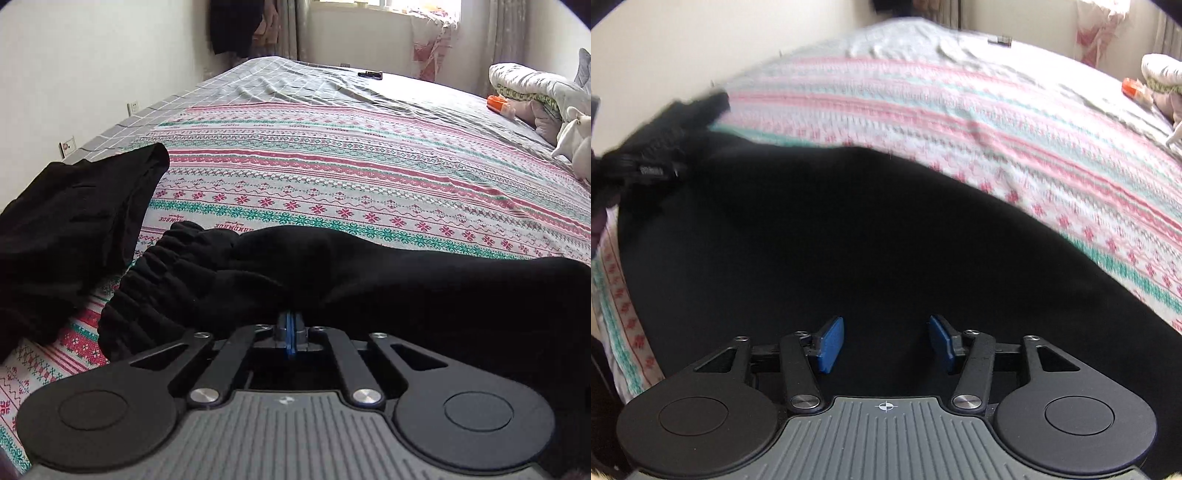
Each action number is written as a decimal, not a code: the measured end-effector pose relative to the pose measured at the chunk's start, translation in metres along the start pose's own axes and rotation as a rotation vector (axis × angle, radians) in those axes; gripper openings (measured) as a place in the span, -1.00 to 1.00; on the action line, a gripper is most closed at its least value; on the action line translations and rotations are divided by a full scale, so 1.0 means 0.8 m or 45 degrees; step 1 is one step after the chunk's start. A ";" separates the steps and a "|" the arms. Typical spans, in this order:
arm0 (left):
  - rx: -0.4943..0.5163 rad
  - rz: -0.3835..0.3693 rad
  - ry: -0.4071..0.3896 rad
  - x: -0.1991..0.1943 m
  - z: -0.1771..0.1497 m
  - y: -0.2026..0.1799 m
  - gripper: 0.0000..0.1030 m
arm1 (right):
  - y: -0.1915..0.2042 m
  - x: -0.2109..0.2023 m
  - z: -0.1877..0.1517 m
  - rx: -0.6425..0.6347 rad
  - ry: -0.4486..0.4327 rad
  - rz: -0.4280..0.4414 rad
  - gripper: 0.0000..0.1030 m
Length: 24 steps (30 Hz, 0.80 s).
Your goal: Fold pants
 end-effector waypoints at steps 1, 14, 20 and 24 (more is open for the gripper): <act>0.014 -0.008 -0.009 -0.004 -0.001 -0.003 -0.19 | -0.001 -0.001 0.000 -0.003 0.005 0.000 0.05; 0.151 -0.282 -0.049 -0.053 0.021 -0.083 1.00 | -0.037 -0.040 0.055 0.011 -0.137 -0.006 0.60; 0.124 -0.341 -0.058 -0.051 0.043 -0.127 1.00 | -0.070 -0.046 0.092 0.029 -0.210 0.024 0.77; 0.107 -0.395 -0.057 -0.034 0.034 -0.167 1.00 | -0.101 -0.040 0.096 0.024 -0.225 0.005 0.83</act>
Point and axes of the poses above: each gripper's, at about its wrist camera, not at the fingertips, and x roughly the way its jaws point, y to its left, z to its top, the point moved 9 cm from there along x, roughly the way its jaws point, and after that the axes turned 5 degrees about -y, right-handed, at the moved point
